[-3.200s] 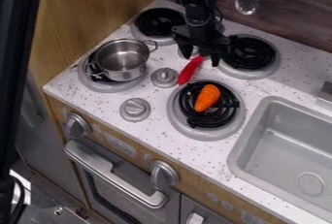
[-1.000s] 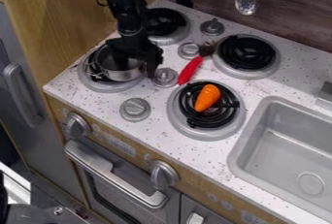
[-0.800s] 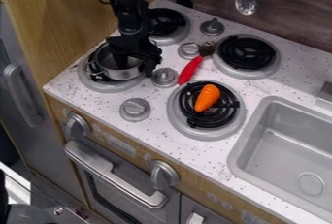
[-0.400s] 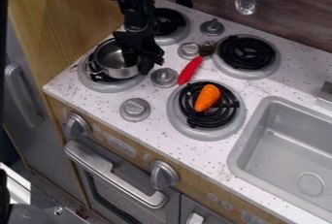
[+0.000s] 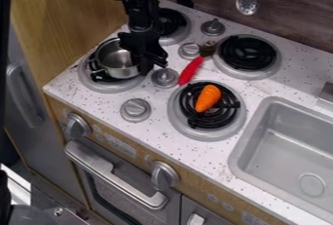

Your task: Move the silver pot from the bottom burner to the top right

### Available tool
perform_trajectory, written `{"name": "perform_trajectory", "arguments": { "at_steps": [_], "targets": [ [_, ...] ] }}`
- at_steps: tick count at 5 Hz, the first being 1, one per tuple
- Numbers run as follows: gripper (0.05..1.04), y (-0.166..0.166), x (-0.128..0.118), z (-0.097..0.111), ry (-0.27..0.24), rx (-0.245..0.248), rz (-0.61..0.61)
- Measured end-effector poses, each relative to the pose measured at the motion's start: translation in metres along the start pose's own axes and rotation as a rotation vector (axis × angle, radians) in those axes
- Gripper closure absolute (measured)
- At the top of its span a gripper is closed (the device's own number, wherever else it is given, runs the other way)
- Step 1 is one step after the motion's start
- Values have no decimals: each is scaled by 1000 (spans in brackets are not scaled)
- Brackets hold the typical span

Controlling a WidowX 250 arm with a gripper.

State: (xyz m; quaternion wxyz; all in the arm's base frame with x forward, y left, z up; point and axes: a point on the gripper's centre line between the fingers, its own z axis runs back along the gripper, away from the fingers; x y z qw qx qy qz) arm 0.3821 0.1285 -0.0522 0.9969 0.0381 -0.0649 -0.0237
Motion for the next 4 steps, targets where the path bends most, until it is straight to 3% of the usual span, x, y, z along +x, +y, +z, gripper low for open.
{"name": "perform_trajectory", "arguments": {
  "at_steps": [2, 4],
  "targets": [
    [1013, -69, 34, 16, -114, -74, -251],
    [1013, -110, 63, 29, -198, -51, -419]
  ]
}}
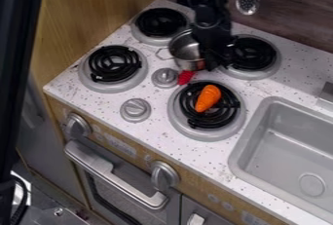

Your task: Move the silver pot from the bottom burner to the top right

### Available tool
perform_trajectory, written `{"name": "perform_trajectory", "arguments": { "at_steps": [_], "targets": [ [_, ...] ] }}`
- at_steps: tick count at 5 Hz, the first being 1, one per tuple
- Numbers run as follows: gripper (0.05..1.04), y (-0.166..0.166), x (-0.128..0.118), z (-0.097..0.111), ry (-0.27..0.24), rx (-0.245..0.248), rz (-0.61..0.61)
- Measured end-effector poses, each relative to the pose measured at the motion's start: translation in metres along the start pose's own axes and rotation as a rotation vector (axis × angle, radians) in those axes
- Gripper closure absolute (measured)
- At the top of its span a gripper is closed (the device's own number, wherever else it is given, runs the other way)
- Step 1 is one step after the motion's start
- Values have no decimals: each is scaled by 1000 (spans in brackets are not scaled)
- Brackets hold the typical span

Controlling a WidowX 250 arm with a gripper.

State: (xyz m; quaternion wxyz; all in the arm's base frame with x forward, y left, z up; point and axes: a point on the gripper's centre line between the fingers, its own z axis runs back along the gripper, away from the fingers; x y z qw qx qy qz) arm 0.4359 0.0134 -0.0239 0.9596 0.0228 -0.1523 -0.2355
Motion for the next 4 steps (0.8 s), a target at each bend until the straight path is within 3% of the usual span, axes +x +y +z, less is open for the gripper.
{"name": "perform_trajectory", "arguments": {
  "at_steps": [1, 3, 4],
  "targets": [
    [1014, -8, 15, -2, -16, 11, -55],
    [1013, -32, 40, -29, -32, -3, -161],
    [1014, -33, 56, -34, -68, -11, -180]
  ]
}}
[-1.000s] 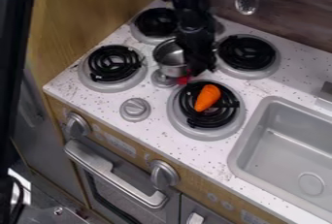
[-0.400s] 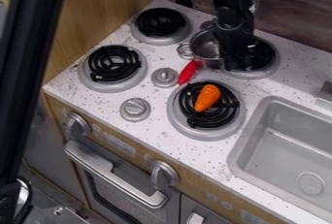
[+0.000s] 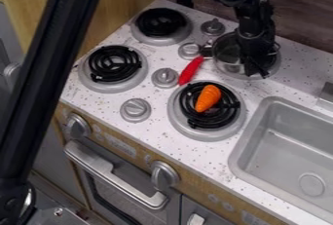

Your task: Move the silver pot from the bottom burner to the top right

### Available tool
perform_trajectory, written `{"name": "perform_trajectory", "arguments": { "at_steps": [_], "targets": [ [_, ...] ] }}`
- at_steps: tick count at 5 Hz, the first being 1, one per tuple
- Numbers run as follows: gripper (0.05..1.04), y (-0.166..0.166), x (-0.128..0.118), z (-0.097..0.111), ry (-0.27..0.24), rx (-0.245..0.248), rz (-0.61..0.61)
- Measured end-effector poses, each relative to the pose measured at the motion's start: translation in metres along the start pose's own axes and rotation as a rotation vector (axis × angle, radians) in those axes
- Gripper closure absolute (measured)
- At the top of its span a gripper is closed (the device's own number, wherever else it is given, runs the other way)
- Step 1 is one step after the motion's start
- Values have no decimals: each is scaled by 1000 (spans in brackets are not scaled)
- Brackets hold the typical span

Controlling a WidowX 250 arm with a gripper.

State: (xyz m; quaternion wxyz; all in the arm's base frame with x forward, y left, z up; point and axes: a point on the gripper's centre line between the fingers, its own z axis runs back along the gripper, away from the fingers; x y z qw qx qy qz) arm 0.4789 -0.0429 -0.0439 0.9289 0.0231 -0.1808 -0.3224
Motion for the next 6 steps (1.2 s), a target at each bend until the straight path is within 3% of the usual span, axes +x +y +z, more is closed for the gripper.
{"name": "perform_trajectory", "arguments": {
  "at_steps": [2, 3, 4, 6],
  "targets": [
    [1013, 4, 27, -11, -46, 8, -42],
    [995, 5, 28, -11, -48, 18, -47],
    [847, -4, 20, -17, -52, 27, -15],
    [254, -10, 6, -6, -68, 49, 50]
  ]
}}
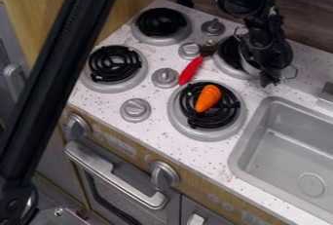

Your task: Move the silver pot from the bottom burner to the top right

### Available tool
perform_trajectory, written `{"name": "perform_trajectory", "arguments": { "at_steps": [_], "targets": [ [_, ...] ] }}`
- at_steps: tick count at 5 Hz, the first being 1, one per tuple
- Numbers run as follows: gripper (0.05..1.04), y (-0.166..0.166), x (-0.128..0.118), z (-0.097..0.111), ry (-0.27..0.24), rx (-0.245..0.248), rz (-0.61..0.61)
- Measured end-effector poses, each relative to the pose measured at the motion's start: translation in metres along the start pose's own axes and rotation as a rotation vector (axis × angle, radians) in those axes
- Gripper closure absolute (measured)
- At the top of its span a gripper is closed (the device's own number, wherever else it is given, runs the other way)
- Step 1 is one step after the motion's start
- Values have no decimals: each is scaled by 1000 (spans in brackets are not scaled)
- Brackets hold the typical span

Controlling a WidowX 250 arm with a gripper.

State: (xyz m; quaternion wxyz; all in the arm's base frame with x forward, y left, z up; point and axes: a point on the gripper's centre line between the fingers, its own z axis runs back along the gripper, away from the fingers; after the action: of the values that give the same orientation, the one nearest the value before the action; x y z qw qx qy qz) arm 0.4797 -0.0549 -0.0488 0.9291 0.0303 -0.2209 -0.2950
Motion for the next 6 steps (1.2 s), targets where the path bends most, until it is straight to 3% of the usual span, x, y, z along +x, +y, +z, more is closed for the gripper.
{"name": "perform_trajectory", "arguments": {
  "at_steps": [1, 2, 3, 4, 5, 6],
  "targets": [
    [86, -2, 7, 29, -94, 25, 48],
    [86, -5, 12, 51, -176, 22, 75],
    [86, -2, 8, 71, -211, 42, 113],
    [86, 3, -3, 89, -162, 75, 195],
    [86, 3, -35, 89, -32, 88, 321],
    [86, 5, -56, 89, 68, 71, 407]
  ]
}}
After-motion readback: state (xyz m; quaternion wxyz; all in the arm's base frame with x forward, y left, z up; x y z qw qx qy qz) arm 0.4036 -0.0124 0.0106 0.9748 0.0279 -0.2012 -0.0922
